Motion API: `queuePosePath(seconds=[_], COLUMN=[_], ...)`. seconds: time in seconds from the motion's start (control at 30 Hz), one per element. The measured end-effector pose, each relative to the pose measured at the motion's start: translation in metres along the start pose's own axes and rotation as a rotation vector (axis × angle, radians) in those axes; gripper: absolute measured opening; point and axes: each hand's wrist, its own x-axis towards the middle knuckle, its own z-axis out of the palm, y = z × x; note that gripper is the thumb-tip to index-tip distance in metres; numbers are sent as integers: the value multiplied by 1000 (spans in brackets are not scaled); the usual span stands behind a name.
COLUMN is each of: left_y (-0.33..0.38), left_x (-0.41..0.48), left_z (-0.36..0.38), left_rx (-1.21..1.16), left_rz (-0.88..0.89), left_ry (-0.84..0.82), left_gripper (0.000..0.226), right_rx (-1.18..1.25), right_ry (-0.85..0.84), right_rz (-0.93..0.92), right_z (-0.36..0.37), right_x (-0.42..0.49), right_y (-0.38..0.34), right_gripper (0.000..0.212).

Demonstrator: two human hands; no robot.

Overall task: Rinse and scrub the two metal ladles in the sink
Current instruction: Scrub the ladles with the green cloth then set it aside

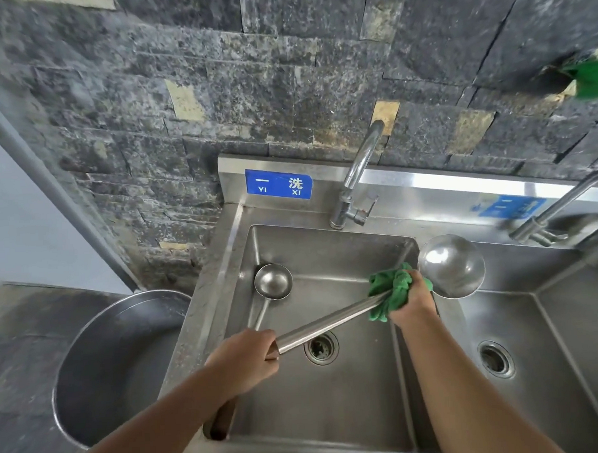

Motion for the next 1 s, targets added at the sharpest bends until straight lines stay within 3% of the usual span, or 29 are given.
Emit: queuePosePath(seconds=[0.13,0.33,0.47,0.67,0.77,1.0], left_y=[-2,36,50,50,31,-21], left_x=[0,6,16,20,21,10], left_z=[2,6,0,-4,-13,-38], left_rx=[17,-73,-81,-17,56,151], left_rz=[-79,-114,-127,-90,-34,-64], left_ry=[11,36,30,-29,0,42], left_gripper=[25,25,13,18,11,7], right_rx=[94,52,59,3,-42,-75], right_ry=[-91,-265,-342,-263,-228,-42], right_rz=[-13,-37,-18,59,21,-41], right_z=[7,23,22,19,27,18], right_x=[-32,-69,-87,-106,-99,-60], right_y=[20,69,103,125,97,19], right_gripper=[25,36,22,35,26,38])
